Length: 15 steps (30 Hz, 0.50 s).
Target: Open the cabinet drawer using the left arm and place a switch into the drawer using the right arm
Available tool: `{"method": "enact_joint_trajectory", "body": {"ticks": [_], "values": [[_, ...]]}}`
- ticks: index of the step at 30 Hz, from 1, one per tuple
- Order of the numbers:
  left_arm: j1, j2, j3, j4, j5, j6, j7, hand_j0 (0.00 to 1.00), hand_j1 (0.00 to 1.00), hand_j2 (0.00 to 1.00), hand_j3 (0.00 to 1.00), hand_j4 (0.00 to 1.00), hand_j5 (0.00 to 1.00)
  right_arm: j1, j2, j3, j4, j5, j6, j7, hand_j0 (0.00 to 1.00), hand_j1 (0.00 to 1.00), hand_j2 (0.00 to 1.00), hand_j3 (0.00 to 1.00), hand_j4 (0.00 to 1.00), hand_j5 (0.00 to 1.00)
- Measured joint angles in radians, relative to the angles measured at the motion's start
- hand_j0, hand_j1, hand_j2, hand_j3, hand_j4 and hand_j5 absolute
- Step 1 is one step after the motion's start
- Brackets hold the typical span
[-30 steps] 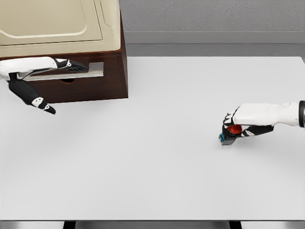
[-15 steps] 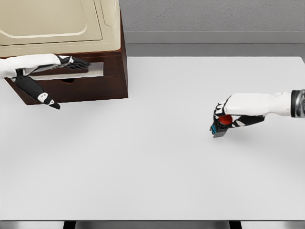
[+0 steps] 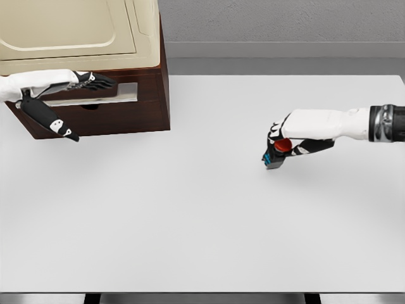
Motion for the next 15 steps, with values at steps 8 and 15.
{"method": "enact_joint_trajectory", "body": {"ticks": [8,15], "values": [[0.0,-0.024,0.002,0.034,-0.003,0.013,0.0,1.0,1.0,1.0,1.0,1.0,1.0,-0.034,0.048,0.002,0.024,0.001,0.0,0.0,0.44,0.44,0.44,0.44,0.44,0.44],[0.002,-0.051,-0.002,0.043,-0.004,0.021,0.0,1.0,1.0,1.0,1.0,1.0,1.0,-0.048,0.085,0.004,0.045,0.002,0.0,0.0,0.44,0.44,0.44,0.44,0.44,0.44]]}}
